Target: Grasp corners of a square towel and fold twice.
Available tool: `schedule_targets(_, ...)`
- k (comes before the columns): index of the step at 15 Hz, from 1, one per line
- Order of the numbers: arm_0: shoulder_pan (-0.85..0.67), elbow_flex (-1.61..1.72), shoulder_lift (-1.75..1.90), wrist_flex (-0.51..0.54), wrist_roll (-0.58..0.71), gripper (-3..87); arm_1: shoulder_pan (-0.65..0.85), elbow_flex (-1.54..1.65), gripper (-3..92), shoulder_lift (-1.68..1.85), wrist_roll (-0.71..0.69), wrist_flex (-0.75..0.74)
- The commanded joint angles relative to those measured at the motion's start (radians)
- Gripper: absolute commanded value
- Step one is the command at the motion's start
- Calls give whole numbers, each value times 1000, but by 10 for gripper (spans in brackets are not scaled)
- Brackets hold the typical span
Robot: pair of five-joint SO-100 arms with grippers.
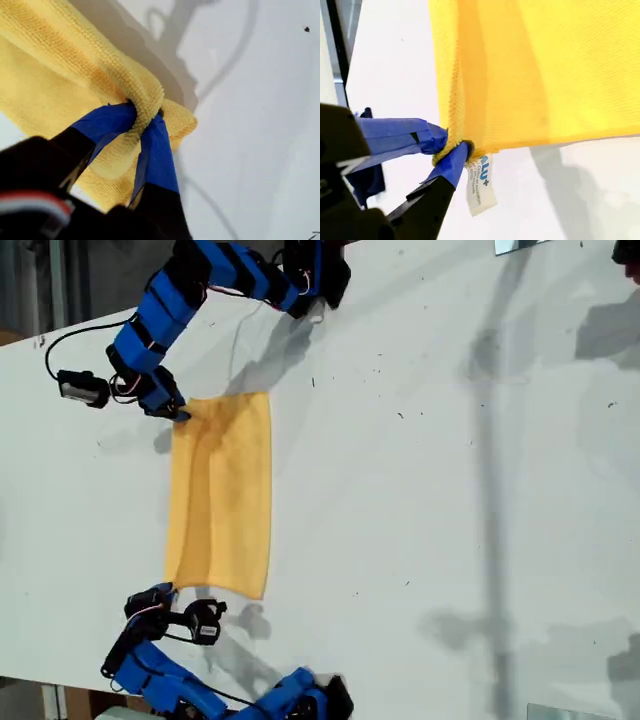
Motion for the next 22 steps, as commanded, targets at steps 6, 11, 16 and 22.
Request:
schedule_targets(6,219,509,453,-75,-150,-16,-199,250,-1,249,49,78)
schedule_targets(11,245,742,555,-172,-172,-16,-285,285,-1,227,75,80)
schedule_targets(16,405,856,641,-212,-272,155,-291,328,179,230,83,72)
schedule_targets(22,249,937,822,-52,-210,137,-268,351,207,265,87,64)
